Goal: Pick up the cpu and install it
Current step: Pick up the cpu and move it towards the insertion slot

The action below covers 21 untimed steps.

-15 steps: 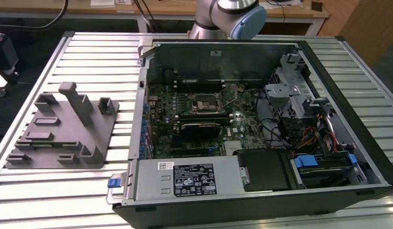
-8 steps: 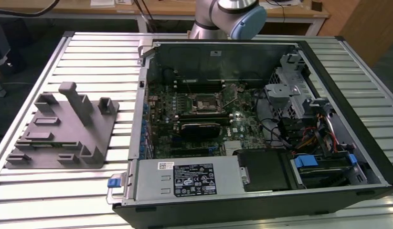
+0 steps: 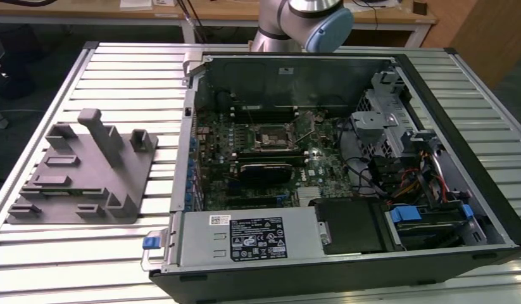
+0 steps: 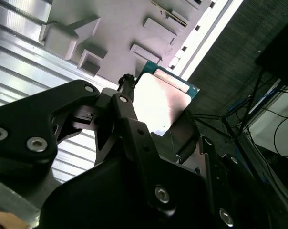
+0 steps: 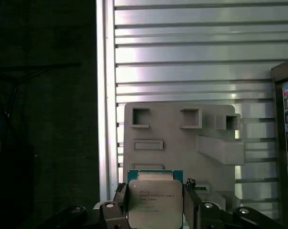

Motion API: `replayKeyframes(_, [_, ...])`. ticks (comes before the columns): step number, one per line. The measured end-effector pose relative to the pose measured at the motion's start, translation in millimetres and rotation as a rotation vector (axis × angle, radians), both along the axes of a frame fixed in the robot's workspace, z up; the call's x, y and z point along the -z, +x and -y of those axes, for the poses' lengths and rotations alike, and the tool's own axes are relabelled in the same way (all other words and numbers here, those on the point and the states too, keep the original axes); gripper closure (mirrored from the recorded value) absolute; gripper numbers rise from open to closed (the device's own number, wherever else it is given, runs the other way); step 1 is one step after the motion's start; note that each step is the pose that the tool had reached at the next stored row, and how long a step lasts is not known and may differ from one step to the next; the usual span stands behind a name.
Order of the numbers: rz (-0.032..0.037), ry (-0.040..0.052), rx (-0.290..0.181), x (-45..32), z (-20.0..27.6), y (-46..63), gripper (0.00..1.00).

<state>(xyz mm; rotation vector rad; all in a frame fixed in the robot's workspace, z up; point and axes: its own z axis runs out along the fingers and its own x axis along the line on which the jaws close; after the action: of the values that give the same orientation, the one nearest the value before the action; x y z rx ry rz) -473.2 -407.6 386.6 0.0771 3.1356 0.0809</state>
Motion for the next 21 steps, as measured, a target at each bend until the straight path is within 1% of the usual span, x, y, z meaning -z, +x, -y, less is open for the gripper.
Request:
replayKeyframes(6, [-0.0003, -0.0004, 0.0, -0.2, -0.1, 0.4, 0.45])
replayKeyframes(9, [-0.0002, -0.0003, 0.0, -0.1, 0.0, 5.1, 0.45])
replayKeyframes(16, [-0.0002, -0.0003, 0.0, -0.1, 0.0, 25.2, 0.45])
replayKeyframes(21, [0.0, -0.0002, 0.0, -0.1, 0.0, 44.3, 0.45])
